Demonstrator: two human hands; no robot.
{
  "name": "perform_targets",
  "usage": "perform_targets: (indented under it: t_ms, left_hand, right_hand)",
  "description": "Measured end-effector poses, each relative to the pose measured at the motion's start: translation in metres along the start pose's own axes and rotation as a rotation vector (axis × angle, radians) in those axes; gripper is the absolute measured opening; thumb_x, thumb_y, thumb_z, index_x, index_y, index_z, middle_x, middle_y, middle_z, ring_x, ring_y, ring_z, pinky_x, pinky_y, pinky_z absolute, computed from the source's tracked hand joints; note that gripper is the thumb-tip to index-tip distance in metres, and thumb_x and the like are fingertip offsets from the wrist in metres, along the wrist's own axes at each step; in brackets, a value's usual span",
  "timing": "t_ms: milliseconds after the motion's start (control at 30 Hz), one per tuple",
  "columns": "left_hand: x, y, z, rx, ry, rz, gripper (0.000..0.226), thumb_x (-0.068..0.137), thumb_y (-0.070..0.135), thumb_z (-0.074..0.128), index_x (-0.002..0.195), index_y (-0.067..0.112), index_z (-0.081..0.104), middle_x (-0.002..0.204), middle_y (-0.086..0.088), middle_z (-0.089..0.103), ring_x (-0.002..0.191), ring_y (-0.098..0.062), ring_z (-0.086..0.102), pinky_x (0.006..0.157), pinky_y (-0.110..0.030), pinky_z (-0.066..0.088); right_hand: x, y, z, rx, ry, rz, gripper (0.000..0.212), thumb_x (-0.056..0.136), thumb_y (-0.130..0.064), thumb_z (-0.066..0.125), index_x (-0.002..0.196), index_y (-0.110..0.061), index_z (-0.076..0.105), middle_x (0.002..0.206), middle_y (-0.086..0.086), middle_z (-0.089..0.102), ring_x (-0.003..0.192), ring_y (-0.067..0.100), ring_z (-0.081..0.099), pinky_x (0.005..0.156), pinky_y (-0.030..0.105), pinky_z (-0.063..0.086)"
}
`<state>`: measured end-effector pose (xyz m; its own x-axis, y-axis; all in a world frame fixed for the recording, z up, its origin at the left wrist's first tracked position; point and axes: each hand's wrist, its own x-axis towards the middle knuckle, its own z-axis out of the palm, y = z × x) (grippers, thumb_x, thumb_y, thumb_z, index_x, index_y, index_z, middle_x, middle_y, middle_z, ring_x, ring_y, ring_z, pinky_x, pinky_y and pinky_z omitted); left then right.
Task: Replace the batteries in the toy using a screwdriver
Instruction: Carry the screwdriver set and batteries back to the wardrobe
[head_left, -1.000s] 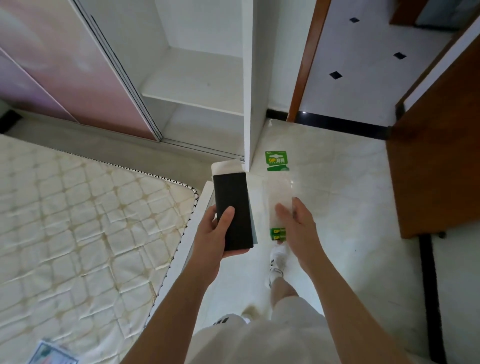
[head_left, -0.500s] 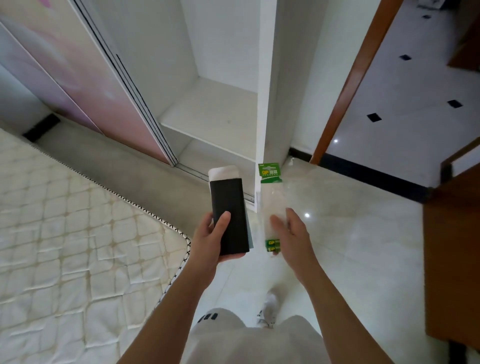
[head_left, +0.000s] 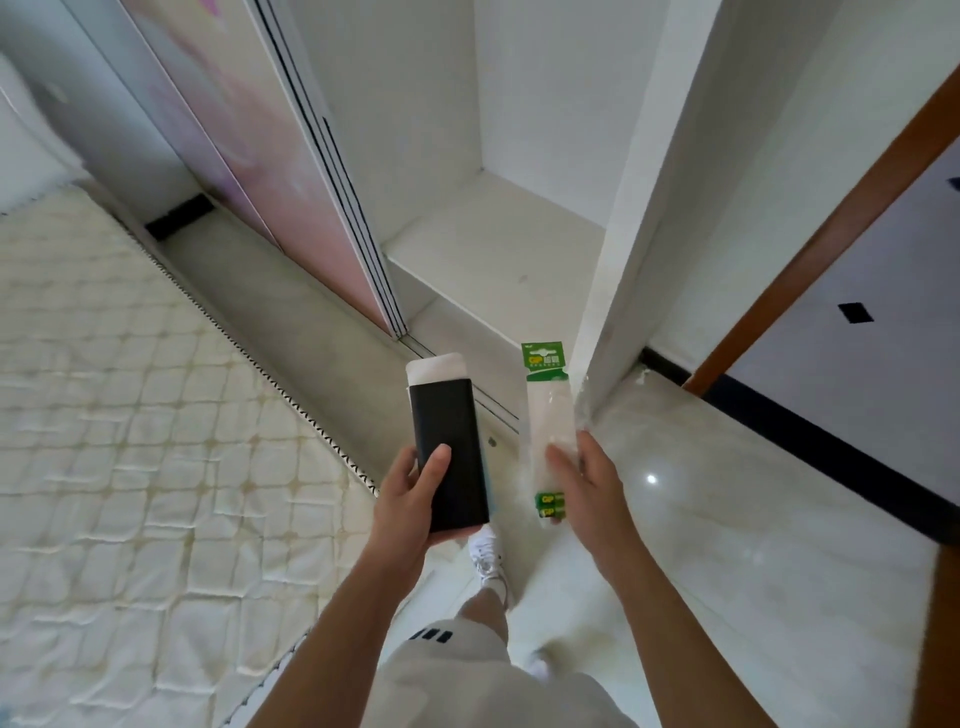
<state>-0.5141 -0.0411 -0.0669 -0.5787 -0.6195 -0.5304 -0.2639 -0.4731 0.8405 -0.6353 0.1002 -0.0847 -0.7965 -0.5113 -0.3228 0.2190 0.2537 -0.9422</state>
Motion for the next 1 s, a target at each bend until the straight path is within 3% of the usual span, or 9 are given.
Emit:
perform_targets:
  t_ms: [67, 167, 333, 500, 600, 667, 900, 1000]
  left_hand:
    - [0.016, 0.009, -0.001, -0.03, 0.026, 0.0, 0.021, 0.097, 0.032, 0.061, 0.115, 0.023, 0.064, 0.108, -0.008, 0.073, 0.096, -0.028, 0.074, 0.074, -0.061, 0.06]
    - [0.046, 0.025, -0.003, -0.074, 0.065, 0.01, 0.021, 0.097, 0.031, 0.06, 0.115, 0.021, 0.064, 0.107, -0.008, 0.073, 0.096, -0.028, 0.073, 0.073, -0.06, 0.06]
    - [0.104, 0.063, -0.013, -0.137, 0.128, 0.035, 0.02, 0.098, 0.028, 0.06, 0.114, 0.019, 0.063, 0.1, -0.006, 0.073, 0.089, -0.026, 0.074, 0.07, -0.057, 0.061]
    - [0.165, 0.108, -0.038, -0.198, 0.175, 0.054, 0.017, 0.097, 0.029, 0.061, 0.113, 0.024, 0.064, 0.097, -0.002, 0.075, 0.086, -0.021, 0.075, 0.07, -0.054, 0.061]
    - [0.198, 0.131, -0.052, -0.213, 0.202, 0.068, 0.017, 0.097, 0.029, 0.061, 0.113, 0.024, 0.064, 0.095, -0.002, 0.075, 0.088, -0.023, 0.075, 0.07, -0.055, 0.061]
    - [0.214, 0.143, -0.061, -0.223, 0.223, 0.077, 0.017, 0.097, 0.029, 0.061, 0.113, 0.023, 0.063, 0.092, -0.001, 0.076, 0.087, -0.023, 0.075, 0.07, -0.055, 0.061]
    - [0.247, 0.166, -0.087, -0.271, 0.304, 0.093, 0.019, 0.096, 0.028, 0.061, 0.114, 0.023, 0.061, 0.089, 0.004, 0.076, 0.085, -0.02, 0.076, 0.072, -0.057, 0.061]
    - [0.259, 0.173, -0.099, -0.286, 0.351, 0.093, 0.022, 0.095, 0.03, 0.062, 0.116, 0.024, 0.061, 0.091, 0.002, 0.076, 0.086, -0.022, 0.076, 0.073, -0.059, 0.061]
  right_hand:
    - [0.02, -0.007, 0.005, -0.015, -0.026, -0.001, 0.002, 0.102, -0.027, 0.051, 0.105, -0.028, 0.051, 0.101, 0.004, 0.062, 0.089, 0.018, 0.065, 0.065, 0.032, 0.059]
    - [0.056, -0.019, 0.015, -0.038, -0.069, -0.002, 0.008, 0.102, -0.026, 0.052, 0.105, -0.019, 0.053, 0.093, 0.004, 0.062, 0.074, 0.01, 0.063, 0.055, 0.025, 0.055]
    - [0.128, -0.047, 0.047, -0.071, -0.149, -0.02, 0.007, 0.102, -0.023, 0.052, 0.103, -0.016, 0.056, 0.085, 0.005, 0.061, 0.069, 0.013, 0.062, 0.055, 0.03, 0.053]
    - [0.202, -0.094, 0.091, -0.189, -0.23, -0.07, 0.016, 0.104, -0.021, 0.049, 0.088, -0.019, 0.048, 0.072, -0.003, 0.046, 0.048, -0.005, 0.05, 0.045, 0.016, 0.045]
    - [0.244, -0.115, 0.117, -0.206, -0.264, -0.077, 0.009, 0.104, -0.024, 0.049, 0.095, -0.023, 0.05, 0.079, 0.001, 0.053, 0.052, -0.001, 0.056, 0.046, 0.026, 0.052]
    - [0.265, -0.123, 0.132, -0.197, -0.281, -0.071, 0.005, 0.104, -0.025, 0.049, 0.102, -0.02, 0.05, 0.083, 0.0, 0.057, 0.058, 0.004, 0.061, 0.047, 0.027, 0.052]
    - [0.31, -0.135, 0.183, -0.248, -0.382, -0.059, 0.019, 0.104, -0.022, 0.049, 0.087, -0.029, 0.045, 0.075, -0.005, 0.049, 0.052, -0.002, 0.057, 0.05, 0.027, 0.051]
    - [0.328, -0.142, 0.206, -0.267, -0.46, -0.054, 0.013, 0.103, -0.025, 0.049, 0.091, -0.026, 0.049, 0.081, 0.001, 0.056, 0.069, 0.015, 0.061, 0.063, 0.04, 0.055]
